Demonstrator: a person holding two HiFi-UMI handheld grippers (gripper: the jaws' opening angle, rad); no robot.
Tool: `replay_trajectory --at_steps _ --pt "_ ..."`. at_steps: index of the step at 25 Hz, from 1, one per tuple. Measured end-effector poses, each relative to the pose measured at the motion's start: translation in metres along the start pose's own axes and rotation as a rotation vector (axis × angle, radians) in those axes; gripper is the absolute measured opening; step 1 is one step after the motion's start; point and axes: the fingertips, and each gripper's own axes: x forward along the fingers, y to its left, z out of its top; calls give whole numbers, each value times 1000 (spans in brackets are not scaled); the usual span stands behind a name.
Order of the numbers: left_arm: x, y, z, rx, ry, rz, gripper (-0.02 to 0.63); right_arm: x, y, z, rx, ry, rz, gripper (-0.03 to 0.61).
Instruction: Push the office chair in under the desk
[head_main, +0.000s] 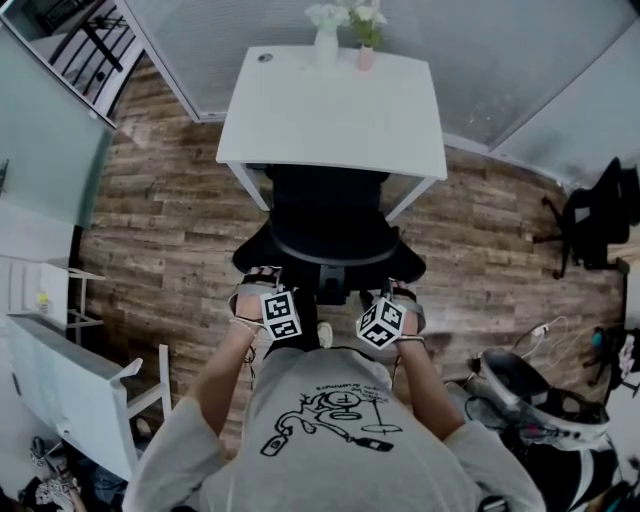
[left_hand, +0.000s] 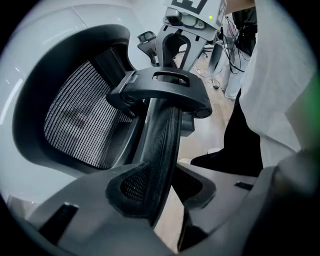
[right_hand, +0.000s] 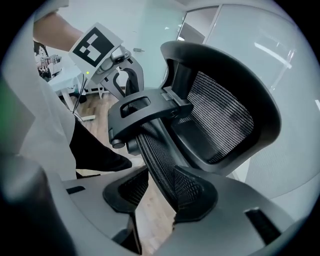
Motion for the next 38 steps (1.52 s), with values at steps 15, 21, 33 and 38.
replay_trajectory --at_steps 15,21,33,38 --pt "19 59 8 5 -5 -5 130 23 -55 19 19 16 9 170" --pt "26 80 11 10 -16 -10 130 31 -75 25 17 32 15 170" --pt "40 112 13 23 -29 11 129 46 -105 37 17 49 -7 172" --pt "42 117 19 25 -37 6 129 47 -116 35 7 62 -14 173"
